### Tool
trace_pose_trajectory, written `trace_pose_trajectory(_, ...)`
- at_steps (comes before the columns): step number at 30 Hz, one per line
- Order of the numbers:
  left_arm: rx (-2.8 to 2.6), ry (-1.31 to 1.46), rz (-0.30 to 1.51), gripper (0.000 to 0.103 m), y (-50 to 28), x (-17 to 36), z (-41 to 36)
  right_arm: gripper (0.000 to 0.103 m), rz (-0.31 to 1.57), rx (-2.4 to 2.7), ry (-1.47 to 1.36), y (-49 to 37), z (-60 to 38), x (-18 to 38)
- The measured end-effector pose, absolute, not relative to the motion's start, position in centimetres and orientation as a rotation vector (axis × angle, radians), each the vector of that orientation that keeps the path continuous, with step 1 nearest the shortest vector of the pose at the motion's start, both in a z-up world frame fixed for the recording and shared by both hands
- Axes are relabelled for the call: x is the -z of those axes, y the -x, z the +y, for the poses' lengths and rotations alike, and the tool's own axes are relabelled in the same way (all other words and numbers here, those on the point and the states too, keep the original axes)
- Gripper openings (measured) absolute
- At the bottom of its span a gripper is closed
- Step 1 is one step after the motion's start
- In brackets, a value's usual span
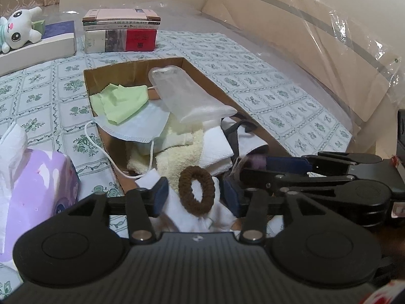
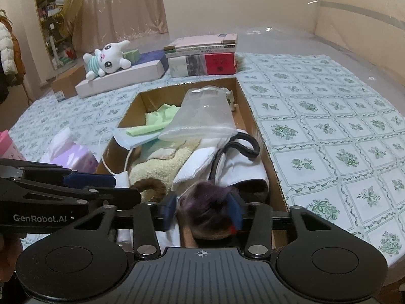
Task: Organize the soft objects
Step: 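Open both grippers to release the hair tie and scrunchie into the tray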
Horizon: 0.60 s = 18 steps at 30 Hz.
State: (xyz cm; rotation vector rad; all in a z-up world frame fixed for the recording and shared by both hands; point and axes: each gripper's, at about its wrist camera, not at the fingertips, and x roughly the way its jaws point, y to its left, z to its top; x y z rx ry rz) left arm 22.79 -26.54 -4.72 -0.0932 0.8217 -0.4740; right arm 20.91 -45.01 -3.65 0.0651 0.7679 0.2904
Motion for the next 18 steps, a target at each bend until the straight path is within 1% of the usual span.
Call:
trace_pose_trajectory(3, 0.467, 0.080, 0.810, 0.056, -22.5, 4.4, -26.5, 0.053, 0.756, -0.283, -0.067, -20.4, -45.1, 3.3)
trace_pose_trajectory(6, 0.459, 0.077, 0.800, 0.067, -22.2, 4.0, -26.3, 0.055, 0.736, -0.276, -0.066, -19.7, -45.3, 2.8)
trace_pose_trajectory(11, 0.443, 0.059, 0.786, 0.070, -21.4, 3.2, -26.0, 0.057, 0.702, -0.237, -0.055, -18.2, -45.8, 1.6)
trace_pose_trajectory(14, 0.431, 0.049, 0.771, 0.078, -20.6, 2.5, -25.7, 0.059, 0.687, -0.213, -0.062, -17.2, -46.2, 0.8)
trace_pose_trajectory(18, 0.406, 0.033, 0.748, 0.087, -19.3, 1.5, -25.5, 0.067, 0.675, -0.181, -0.074, -15.5, -46.5, 0.0)
